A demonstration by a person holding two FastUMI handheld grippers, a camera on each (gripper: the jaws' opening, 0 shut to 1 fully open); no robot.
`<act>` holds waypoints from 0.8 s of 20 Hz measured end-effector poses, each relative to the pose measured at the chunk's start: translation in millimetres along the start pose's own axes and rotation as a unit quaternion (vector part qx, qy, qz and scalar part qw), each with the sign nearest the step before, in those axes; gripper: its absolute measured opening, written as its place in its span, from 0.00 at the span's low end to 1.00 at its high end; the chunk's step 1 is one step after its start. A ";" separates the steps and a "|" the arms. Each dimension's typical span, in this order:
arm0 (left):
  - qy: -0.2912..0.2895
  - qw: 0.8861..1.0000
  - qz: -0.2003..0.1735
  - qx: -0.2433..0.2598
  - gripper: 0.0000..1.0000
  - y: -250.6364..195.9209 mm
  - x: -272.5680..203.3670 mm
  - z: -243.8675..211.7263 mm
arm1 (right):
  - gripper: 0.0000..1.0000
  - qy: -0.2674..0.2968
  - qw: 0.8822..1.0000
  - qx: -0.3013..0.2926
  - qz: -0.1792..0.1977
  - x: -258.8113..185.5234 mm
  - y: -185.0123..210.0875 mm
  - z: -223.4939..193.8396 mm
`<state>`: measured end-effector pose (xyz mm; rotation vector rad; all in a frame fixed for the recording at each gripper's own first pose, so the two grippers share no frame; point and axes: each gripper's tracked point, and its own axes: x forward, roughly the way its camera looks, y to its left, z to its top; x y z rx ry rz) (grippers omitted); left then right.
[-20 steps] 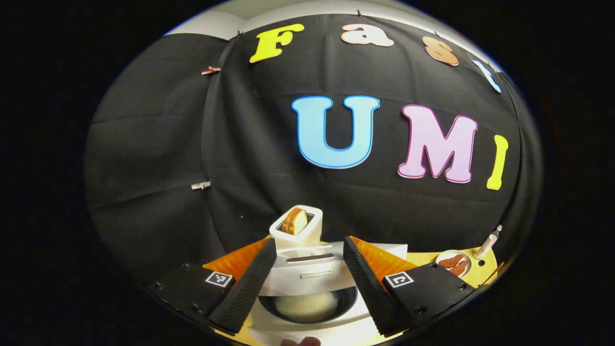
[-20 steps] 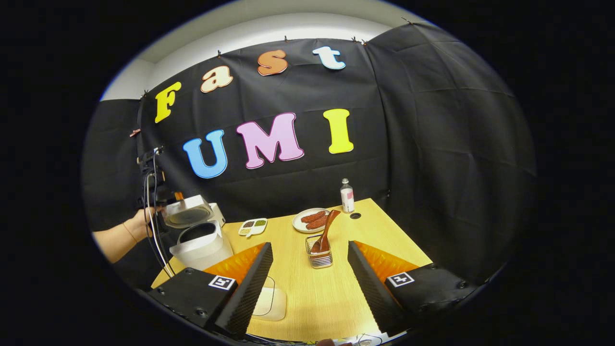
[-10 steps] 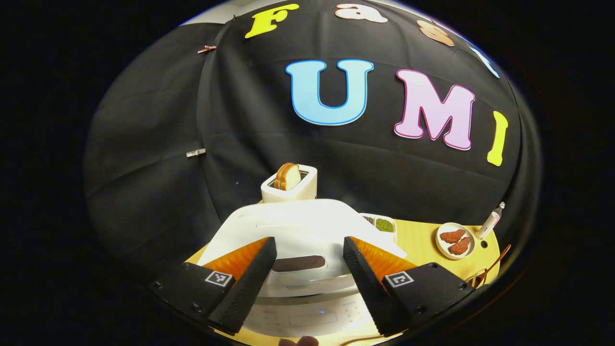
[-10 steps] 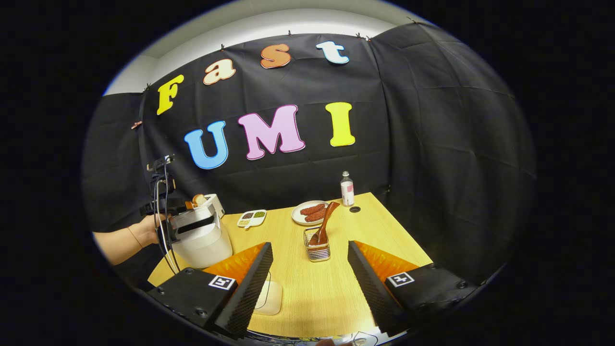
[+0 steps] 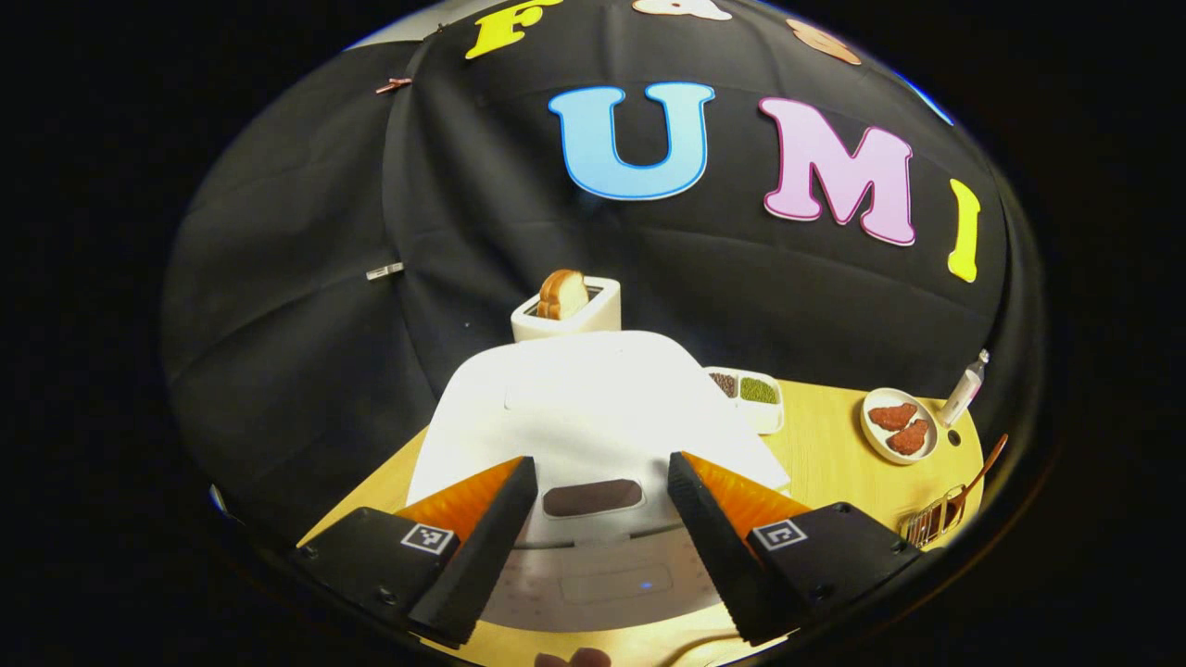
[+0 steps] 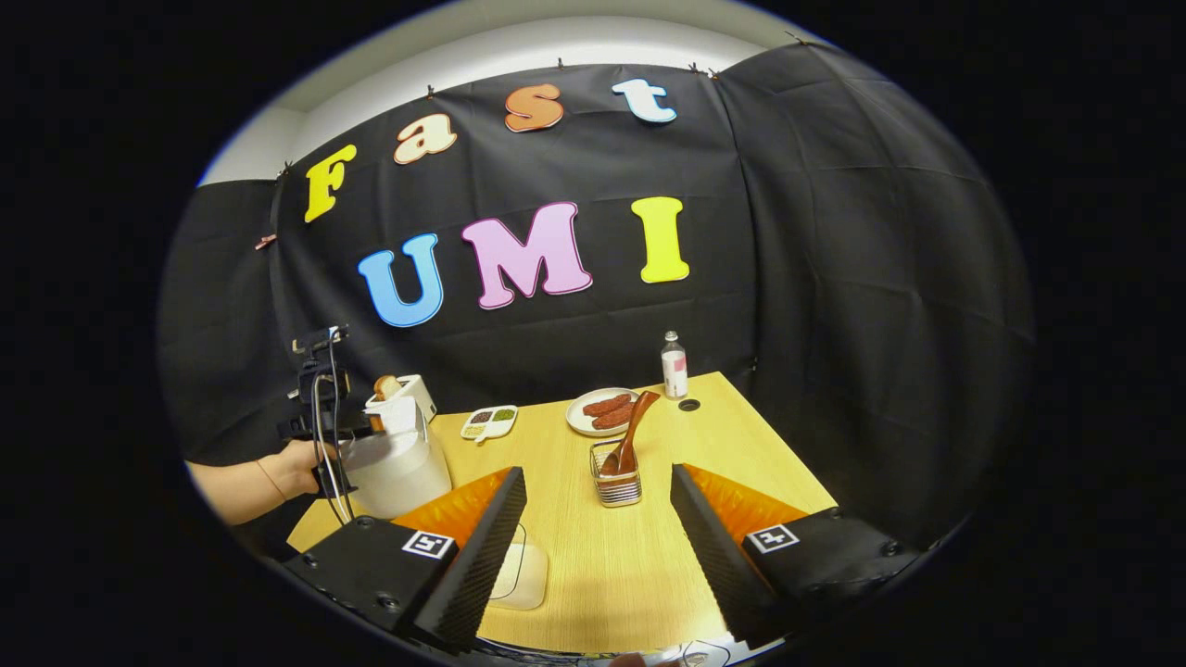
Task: Close the left gripper, press the button to open the rice cooker; take a wooden spoon from the chopstick holder with the right hand, scoop a spoonful of rice and pour it into the rice cooker, then put the wooden spoon back into the chopstick holder.
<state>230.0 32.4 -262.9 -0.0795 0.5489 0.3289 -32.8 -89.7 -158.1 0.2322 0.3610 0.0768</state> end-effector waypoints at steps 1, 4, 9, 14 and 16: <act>-0.003 1.000 0.002 -0.001 1.00 0.2 -1.7 -1.6 | 0.98 0.000 1.000 0.002 0.002 -0.4 1.8 -0.2; -0.002 1.000 0.002 0.002 1.00 0.2 -4.0 -11.2 | 0.99 0.000 1.000 0.006 0.006 -1.1 3.6 0.0; -0.009 1.000 0.002 0.010 1.00 -0.7 -3.5 -8.2 | 0.98 -0.006 1.000 0.012 0.008 -4.7 4.3 2.8; -0.054 0.998 -0.020 0.015 0.96 -1.0 -14.9 16.9 | 0.99 -0.014 1.000 0.011 0.009 -5.5 4.1 8.9; -0.089 0.995 -0.042 0.026 0.96 -7.5 -33.4 36.5 | 0.98 -0.020 1.000 0.007 0.007 -5.1 4.5 15.2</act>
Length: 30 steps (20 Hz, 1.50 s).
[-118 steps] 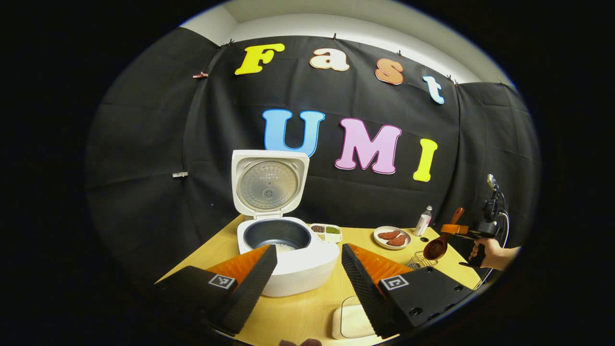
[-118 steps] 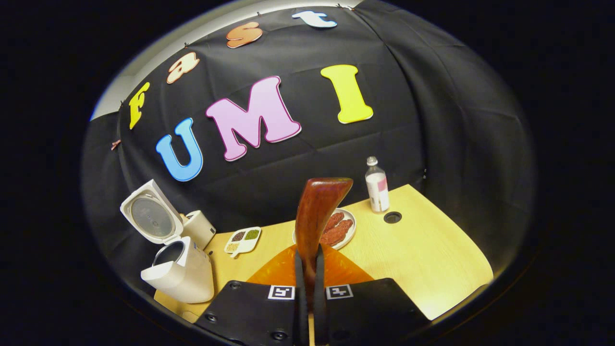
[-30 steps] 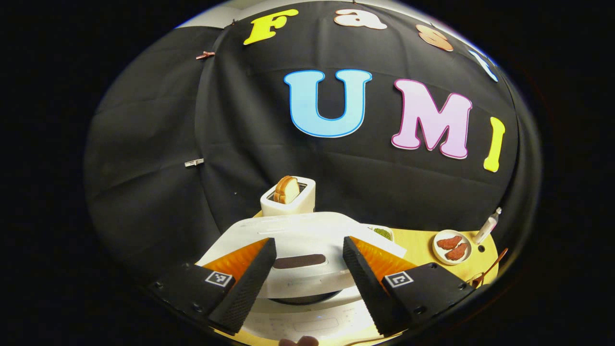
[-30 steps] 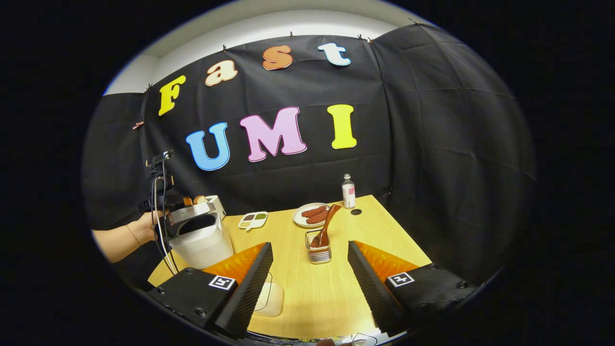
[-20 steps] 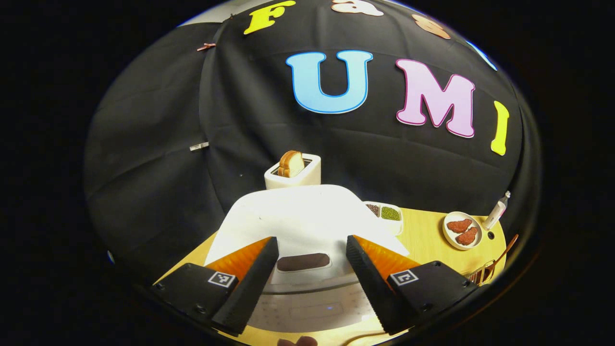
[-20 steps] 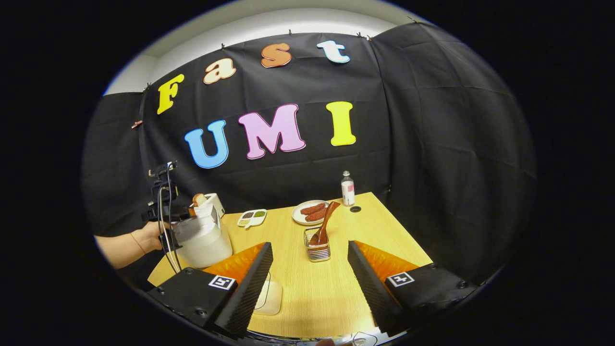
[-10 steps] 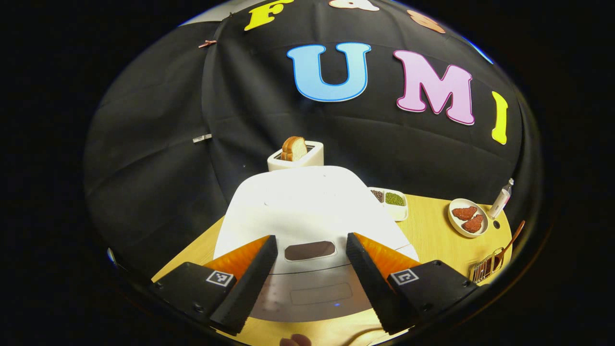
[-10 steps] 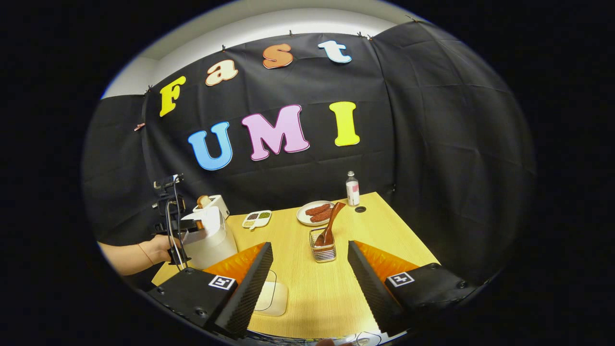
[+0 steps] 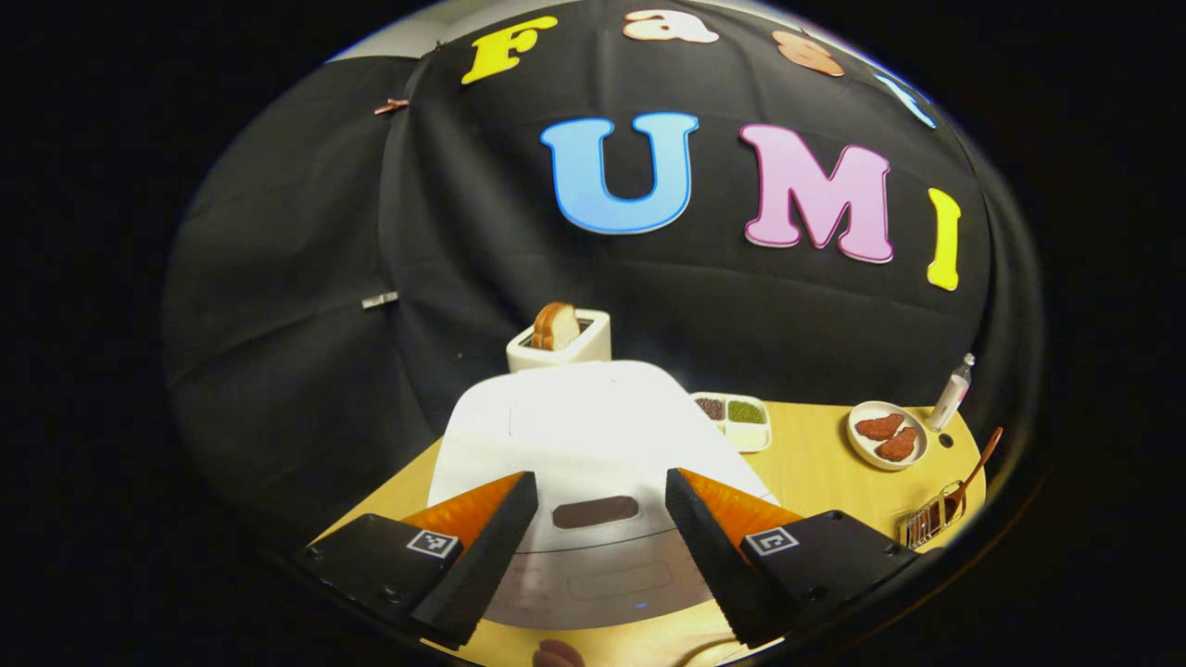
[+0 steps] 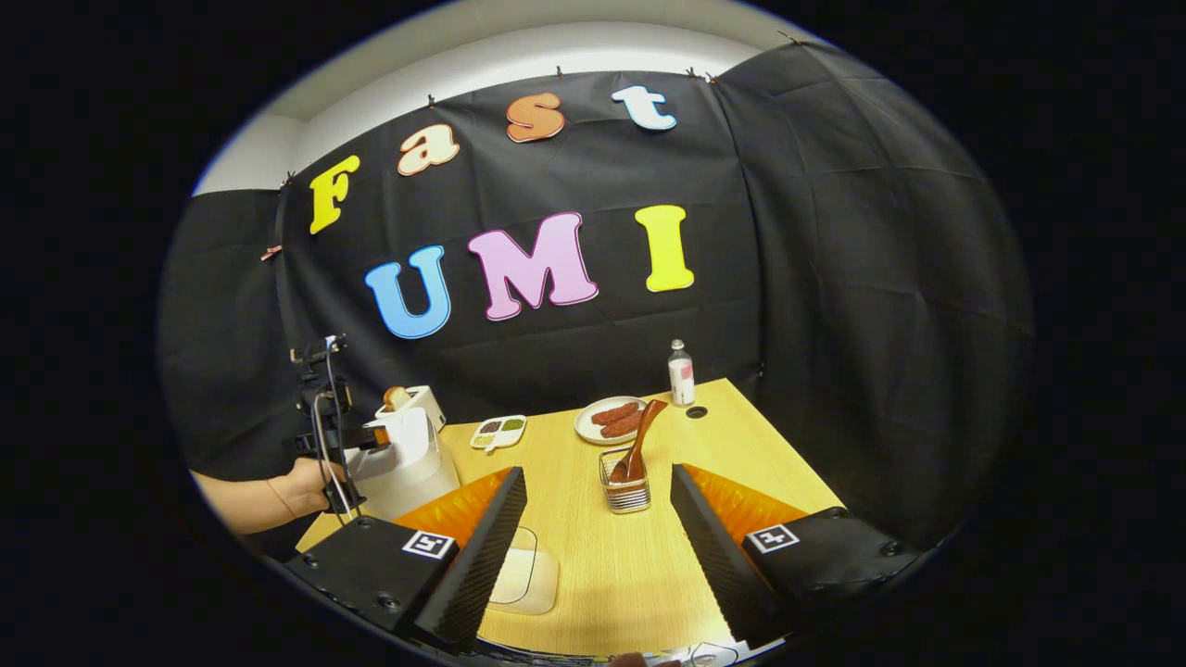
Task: Close the left gripper, press the button to open the rice cooker; take a wooden spoon from the chopstick holder with the right hand, scoop a spoonful of rice and pour it into the rice cooker, then put the wooden spoon back into the chopstick holder.
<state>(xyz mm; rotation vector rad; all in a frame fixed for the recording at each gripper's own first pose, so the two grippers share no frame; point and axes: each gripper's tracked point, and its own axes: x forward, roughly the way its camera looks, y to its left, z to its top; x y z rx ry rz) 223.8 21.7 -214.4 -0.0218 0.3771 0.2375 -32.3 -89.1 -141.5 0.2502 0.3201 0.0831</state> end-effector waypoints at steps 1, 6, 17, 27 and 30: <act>-0.017 1.000 -0.011 0.006 0.96 -3.4 -8.3 11.8 | 0.98 -0.004 1.000 -0.005 -0.001 0.7 0.3 3.4; -0.084 0.993 -0.079 -0.003 0.96 -28.8 -67.6 56.6 | 0.98 -0.023 0.999 -0.030 -0.001 5.9 8.0 22.7; -0.138 0.978 -0.158 -0.014 0.96 -24.9 -199.3 72.3 | 0.98 -0.074 0.996 -0.056 0.009 8.7 32.9 63.5; -0.187 0.965 -0.184 0.018 0.96 -7.8 -279.4 63.1 | 0.98 -0.122 0.988 -0.094 -0.017 -11.2 38.2 79.2; -0.184 0.964 -0.189 0.016 0.96 -10.0 -287.3 61.2 | 0.98 -0.126 0.986 -0.110 -0.018 -15.4 43.7 79.2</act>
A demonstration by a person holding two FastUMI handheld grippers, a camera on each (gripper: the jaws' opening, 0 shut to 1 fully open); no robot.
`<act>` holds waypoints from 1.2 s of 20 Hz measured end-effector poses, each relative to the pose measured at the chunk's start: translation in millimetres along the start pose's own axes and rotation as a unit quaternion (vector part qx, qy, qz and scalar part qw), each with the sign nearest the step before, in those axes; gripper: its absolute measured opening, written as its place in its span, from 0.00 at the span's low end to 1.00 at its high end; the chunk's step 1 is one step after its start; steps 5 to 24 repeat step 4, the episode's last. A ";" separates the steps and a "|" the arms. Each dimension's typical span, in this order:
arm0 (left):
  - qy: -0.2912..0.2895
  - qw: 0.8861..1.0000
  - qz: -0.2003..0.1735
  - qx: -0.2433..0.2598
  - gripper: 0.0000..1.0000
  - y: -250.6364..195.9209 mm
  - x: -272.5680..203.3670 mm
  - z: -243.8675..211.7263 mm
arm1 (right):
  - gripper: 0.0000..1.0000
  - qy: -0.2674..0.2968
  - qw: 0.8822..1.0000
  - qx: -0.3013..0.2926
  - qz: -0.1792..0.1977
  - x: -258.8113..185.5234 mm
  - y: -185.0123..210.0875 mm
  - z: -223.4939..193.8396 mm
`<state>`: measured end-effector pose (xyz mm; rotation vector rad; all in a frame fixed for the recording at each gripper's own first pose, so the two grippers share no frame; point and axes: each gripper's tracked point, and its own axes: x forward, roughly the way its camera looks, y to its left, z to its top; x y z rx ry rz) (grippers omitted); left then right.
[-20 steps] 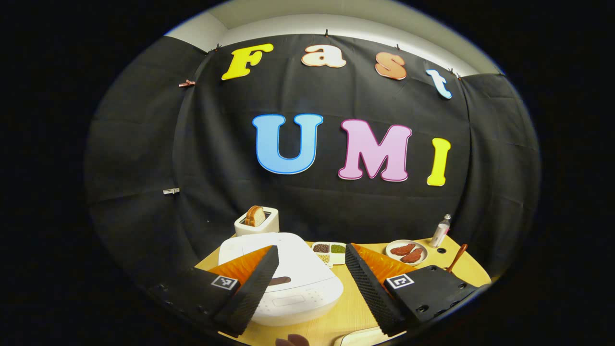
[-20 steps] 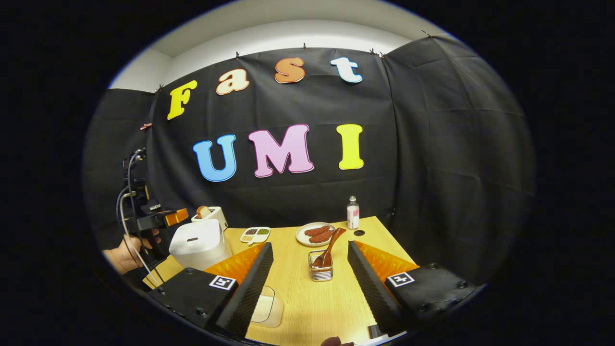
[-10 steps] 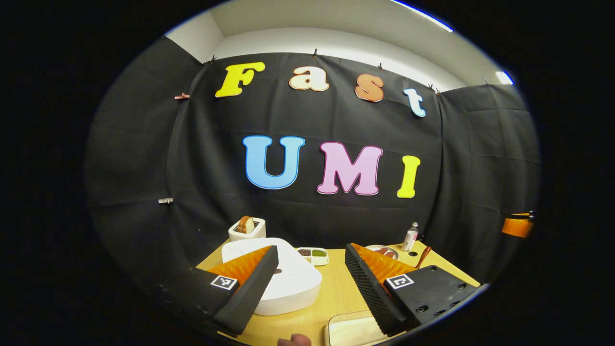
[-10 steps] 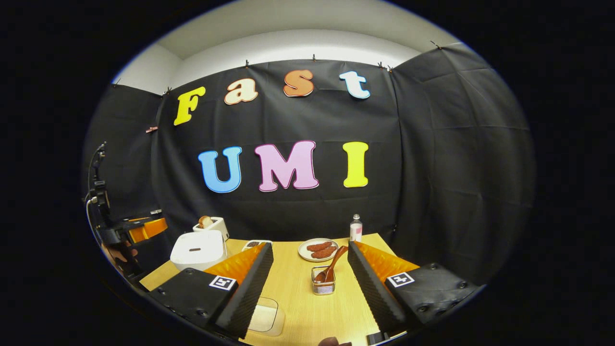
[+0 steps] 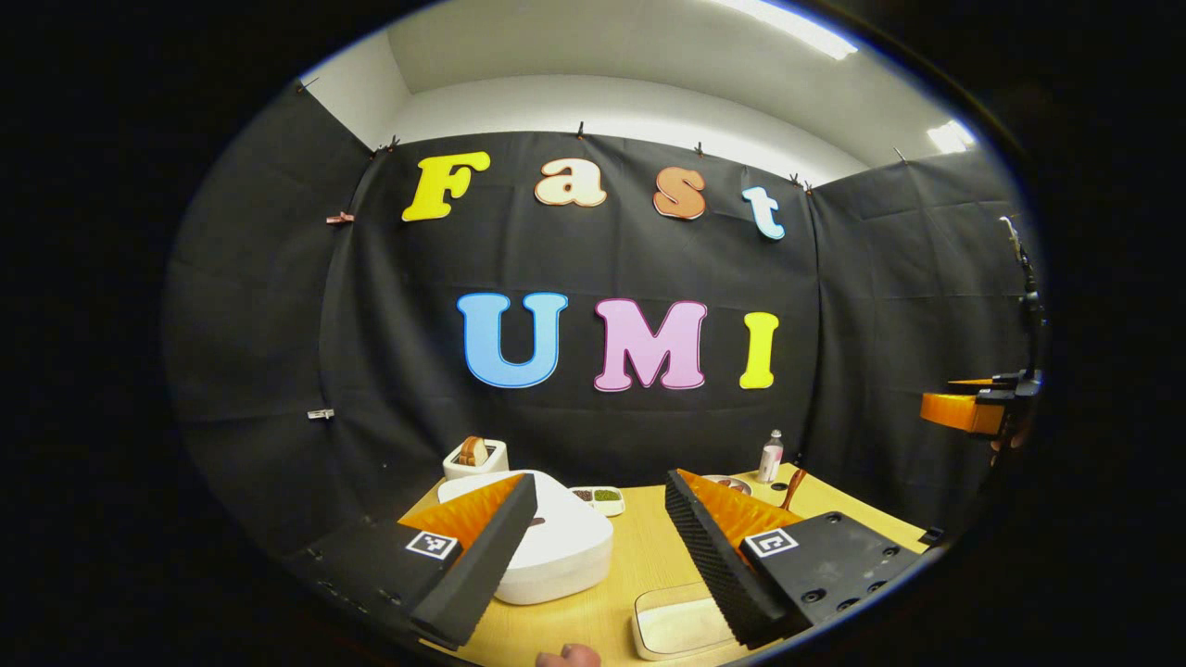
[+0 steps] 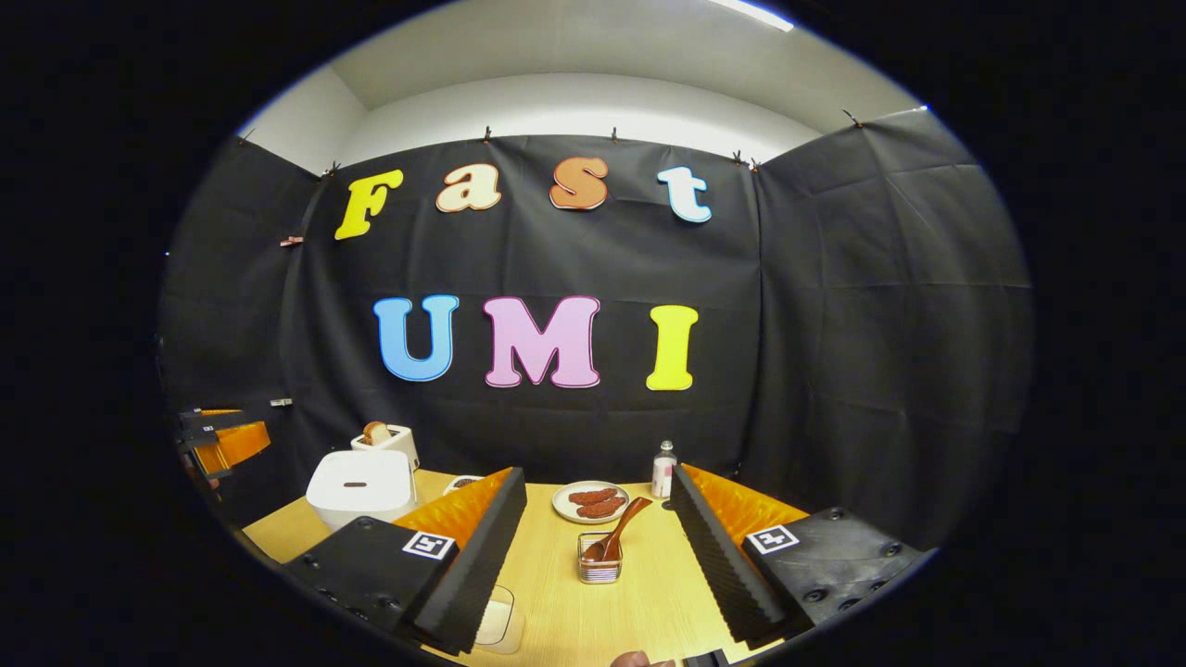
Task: Close the left gripper, press the button to open the rice cooker; take a wooden spoon from the chopstick holder with the right hand, scoop a spoonful of rice and pour it into the rice cooker, then put the wooden spoon back into the chopstick holder.
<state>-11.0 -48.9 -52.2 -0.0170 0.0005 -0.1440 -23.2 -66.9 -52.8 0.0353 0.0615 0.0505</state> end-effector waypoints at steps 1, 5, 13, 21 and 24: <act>0.002 1.000 0.000 0.000 0.96 0.0 -1.0 -1.0 | 0.98 -0.001 1.000 -0.005 0.004 -0.6 3.6 0.4; 0.004 1.000 0.001 -0.002 0.96 -0.1 -1.5 -1.0 | 1.00 -0.002 1.000 -0.010 0.007 -2.2 7.4 1.5; 0.004 1.000 0.001 -0.002 0.96 -0.1 -1.5 -1.0 | 1.00 -0.002 1.000 -0.010 0.007 -2.2 7.4 1.5; 0.004 1.000 0.001 -0.002 0.96 -0.1 -1.5 -1.0 | 1.00 -0.002 1.000 -0.010 0.007 -2.2 7.4 1.5; 0.004 1.000 0.001 -0.002 0.96 -0.1 -1.5 -1.0 | 1.00 -0.002 1.000 -0.010 0.007 -2.2 7.4 1.5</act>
